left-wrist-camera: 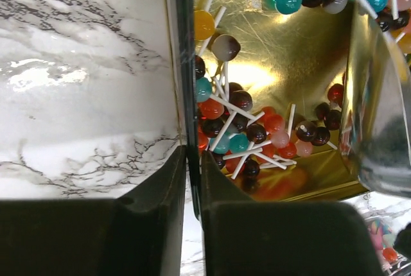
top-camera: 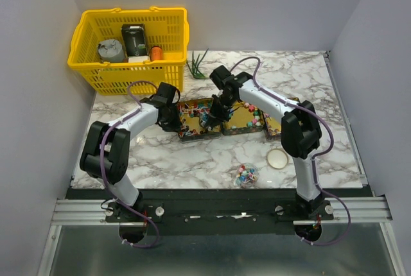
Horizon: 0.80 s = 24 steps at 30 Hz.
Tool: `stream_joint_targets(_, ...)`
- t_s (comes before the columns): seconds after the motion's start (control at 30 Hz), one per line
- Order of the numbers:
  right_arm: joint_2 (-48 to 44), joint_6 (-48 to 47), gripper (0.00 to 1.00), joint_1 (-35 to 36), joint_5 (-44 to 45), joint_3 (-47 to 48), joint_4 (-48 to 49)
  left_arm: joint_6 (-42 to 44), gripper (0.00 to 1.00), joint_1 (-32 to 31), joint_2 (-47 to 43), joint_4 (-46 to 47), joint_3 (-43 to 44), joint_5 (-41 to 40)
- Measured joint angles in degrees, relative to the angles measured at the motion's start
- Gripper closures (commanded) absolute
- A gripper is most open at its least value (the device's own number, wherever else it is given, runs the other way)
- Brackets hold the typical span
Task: Pack the candies
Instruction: Scoop the fake candies from the storage box.
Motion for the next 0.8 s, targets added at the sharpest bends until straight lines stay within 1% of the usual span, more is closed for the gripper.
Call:
stream_joint_targets(0.03, 0.39, -0.37, 0.99, -0.09, 0.15, 0.20, 0.00, 0.07, 0.94, -0.13, 0.09, 0.07, 0.04, 0.00)
stream_joint_targets(0.13, 1.44, -1.31, 0.99, -0.35, 0.09, 0.50, -0.02, 0.00, 1.00, -0.52, 0.20, -0.15, 0.31, -0.11)
stream_joint_targets(0.3, 2.14, -2.34, 0.99, -0.50, 0.13, 0.74, -0.02, -0.13, 1.00, -0.96, 0.59, -0.55, 0.79, -0.57)
stream_joint_targets(0.5, 4.00, -3.52, 0.99, -2.23, 2.14, 1.14, 1.36, 0.50, 1.00, -1.51, 0.68, -0.55, 0.98, -1.05)
stream_joint_targets(0.8, 4.79, -5.90, 0.99, -2.10, 2.49, 0.90, 2.51, 0.70, 1.00, -2.21, 0.74, -0.52, 1.18, -1.81)
